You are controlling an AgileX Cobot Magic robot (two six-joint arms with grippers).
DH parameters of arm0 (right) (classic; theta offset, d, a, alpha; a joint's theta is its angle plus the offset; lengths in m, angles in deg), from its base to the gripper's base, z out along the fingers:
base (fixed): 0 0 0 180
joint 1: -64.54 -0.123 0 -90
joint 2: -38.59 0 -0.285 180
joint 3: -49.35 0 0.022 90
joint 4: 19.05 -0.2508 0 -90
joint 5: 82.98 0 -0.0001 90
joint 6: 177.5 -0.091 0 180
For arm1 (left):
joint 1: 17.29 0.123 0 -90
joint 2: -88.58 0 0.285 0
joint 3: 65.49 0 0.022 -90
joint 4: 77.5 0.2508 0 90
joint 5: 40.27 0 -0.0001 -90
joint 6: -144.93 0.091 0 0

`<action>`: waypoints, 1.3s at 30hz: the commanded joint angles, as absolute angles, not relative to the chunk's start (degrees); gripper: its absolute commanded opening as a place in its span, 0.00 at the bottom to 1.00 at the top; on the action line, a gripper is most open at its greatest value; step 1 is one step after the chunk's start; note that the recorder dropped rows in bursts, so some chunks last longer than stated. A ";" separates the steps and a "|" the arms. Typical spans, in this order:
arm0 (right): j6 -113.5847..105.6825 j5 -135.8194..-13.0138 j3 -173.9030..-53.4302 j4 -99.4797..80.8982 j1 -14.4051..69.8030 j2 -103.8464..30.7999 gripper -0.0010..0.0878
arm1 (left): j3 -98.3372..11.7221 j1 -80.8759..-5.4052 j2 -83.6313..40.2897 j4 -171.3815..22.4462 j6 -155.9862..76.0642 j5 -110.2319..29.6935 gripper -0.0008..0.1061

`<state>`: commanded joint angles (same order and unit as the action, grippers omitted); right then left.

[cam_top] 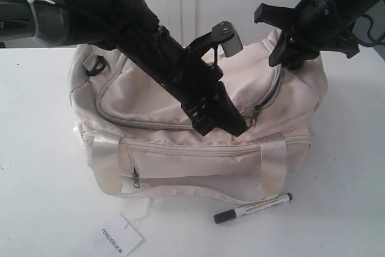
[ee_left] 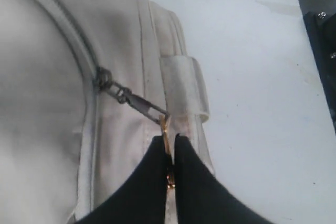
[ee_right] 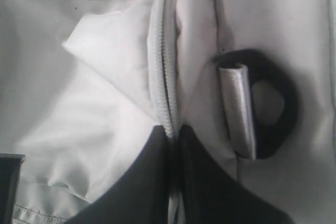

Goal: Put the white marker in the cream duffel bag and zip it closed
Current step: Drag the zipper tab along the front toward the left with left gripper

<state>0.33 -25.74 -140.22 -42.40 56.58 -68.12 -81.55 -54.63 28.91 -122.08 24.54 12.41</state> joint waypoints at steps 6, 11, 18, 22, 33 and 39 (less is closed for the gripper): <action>0.33 -26.34 -140.22 -42.40 56.58 -68.12 0.01 | -81.55 -54.63 28.91 -119.19 22.04 14.32 0.01; -0.50 -26.87 -140.22 -42.40 56.58 -68.12 0.01 | -81.55 -54.63 28.91 -116.52 19.10 15.25 0.01; -0.50 -27.36 -140.22 -42.40 56.58 -68.12 0.01 | -81.55 -54.63 28.91 -111.47 15.11 16.83 0.01; -0.50 -27.57 -140.22 -42.40 56.58 -68.12 0.01 | -81.55 -54.63 28.91 -105.27 9.35 16.83 0.01; -0.28 -28.26 -140.22 -41.79 56.58 -68.12 0.01 | -81.55 -54.63 28.08 -103.82 7.98 16.60 0.01; -0.28 -28.80 -140.22 -39.50 56.58 -68.12 0.01 | -81.66 -54.63 24.82 -103.44 8.14 14.32 0.01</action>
